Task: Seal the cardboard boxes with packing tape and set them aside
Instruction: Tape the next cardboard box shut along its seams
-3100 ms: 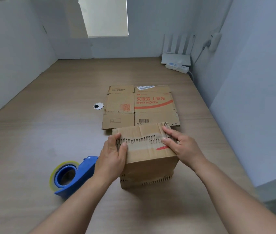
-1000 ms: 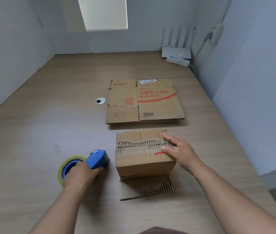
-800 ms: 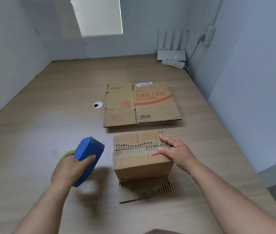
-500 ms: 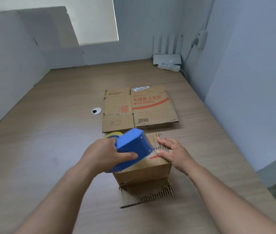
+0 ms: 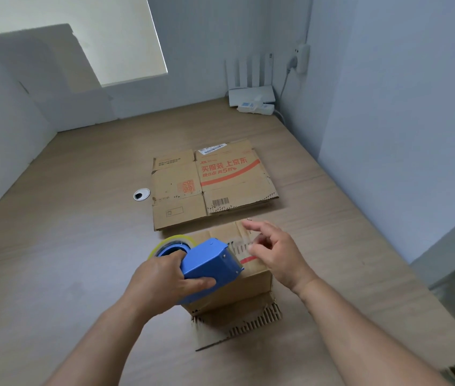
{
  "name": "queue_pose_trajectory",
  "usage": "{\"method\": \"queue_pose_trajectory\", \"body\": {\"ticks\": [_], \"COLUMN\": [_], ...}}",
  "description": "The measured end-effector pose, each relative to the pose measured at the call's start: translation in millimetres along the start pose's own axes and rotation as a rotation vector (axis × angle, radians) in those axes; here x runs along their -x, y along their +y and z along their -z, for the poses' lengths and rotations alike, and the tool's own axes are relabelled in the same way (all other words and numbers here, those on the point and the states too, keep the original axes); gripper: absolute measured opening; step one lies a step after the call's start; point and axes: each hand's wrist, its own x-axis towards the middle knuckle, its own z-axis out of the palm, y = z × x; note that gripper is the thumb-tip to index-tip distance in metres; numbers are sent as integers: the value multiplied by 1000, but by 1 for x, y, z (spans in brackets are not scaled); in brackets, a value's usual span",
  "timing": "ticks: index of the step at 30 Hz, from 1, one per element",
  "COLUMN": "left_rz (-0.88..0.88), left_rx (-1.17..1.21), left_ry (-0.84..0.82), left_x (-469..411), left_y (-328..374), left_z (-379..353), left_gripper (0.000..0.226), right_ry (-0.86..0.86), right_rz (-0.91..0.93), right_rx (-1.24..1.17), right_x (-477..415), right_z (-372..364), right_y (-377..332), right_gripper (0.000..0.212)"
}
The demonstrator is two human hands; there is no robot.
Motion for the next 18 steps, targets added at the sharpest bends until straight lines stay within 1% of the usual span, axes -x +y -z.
{"method": "queue_pose_trajectory", "body": {"ticks": [2,3,5,7,9,13,18], "left_rz": [-6,-9,-11,-12,-15,-22,-14], "left_rx": [-11,-17,-29,-44,-57,-59,-93], "left_ry": [0,0,0,-6,-11,-18,-25], "left_x": [0,-1,-2,-4,-5,-6,-11], "left_y": [0,1,0,1,1,1,8], "left_z": [-1,-1,-1,-1,0,4,12], "left_gripper": [54,54,56,57,58,57,58], "right_ry": [-106,-139,-170,-150,-98,-78,-15], "right_rz": [-26,-31,-36,-58,-74,-56,-86], "right_rx": [-54,-54,-62,-66,-42,-60,-29], "right_x": [-1,-2,-3,-3,-3,-5,-9], "right_z": [-1,-1,-3,-7,-9,-14,-19], "right_y": [-2,-2,-4,-5,-6,-8,-6], "right_gripper": [49,49,40,23,14,12,18]}}
